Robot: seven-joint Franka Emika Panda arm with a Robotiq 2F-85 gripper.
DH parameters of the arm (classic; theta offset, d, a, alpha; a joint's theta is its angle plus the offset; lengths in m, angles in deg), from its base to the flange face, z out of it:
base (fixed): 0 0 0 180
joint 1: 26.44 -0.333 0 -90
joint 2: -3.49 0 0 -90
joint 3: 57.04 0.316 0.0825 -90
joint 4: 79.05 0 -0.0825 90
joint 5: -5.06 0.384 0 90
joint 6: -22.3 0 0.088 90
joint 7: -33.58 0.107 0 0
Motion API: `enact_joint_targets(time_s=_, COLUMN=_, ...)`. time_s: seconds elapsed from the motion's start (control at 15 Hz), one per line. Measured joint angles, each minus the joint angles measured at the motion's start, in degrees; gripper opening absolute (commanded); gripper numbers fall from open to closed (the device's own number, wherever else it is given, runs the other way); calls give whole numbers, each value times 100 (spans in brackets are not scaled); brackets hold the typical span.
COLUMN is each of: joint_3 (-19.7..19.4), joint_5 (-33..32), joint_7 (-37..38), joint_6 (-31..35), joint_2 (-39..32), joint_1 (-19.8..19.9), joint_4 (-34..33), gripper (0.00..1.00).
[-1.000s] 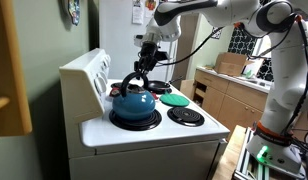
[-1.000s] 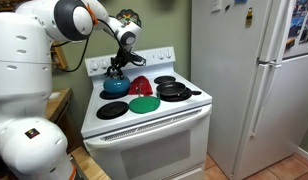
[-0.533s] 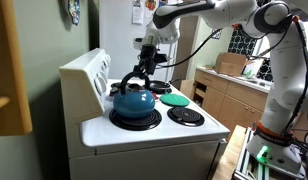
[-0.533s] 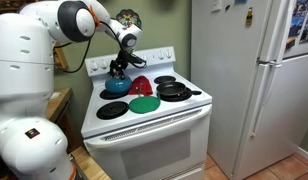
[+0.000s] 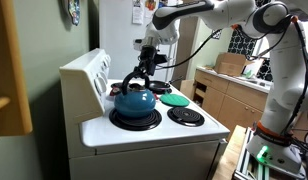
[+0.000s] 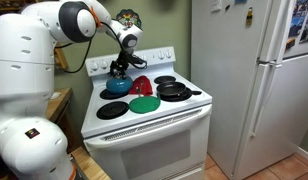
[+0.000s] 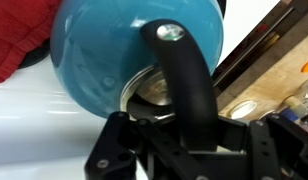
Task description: Put the green pot holder on the stove and then put the blue kettle on the green pot holder
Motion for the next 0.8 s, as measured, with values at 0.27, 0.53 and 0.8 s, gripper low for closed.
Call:
enact_joint_targets(time_s=0.27, joint_3=1, joint_5=-10, joint_7=261, joint_6=0, joint_2=48, joint_1=-7, joint_4=0, gripper=0)
enact_joint_targets(time_s=0.53, joint_3=2, joint_5=-162, joint_7=656, joint_6=-2, joint_2=207, joint_1=-24, joint_4=6, gripper=0)
enact_joint_targets(time_s=0.8, joint_3=0, joint_5=-182, joint_7=780, joint_6=-2, joint_2=394, joint_1=-21, joint_4=61, gripper=0)
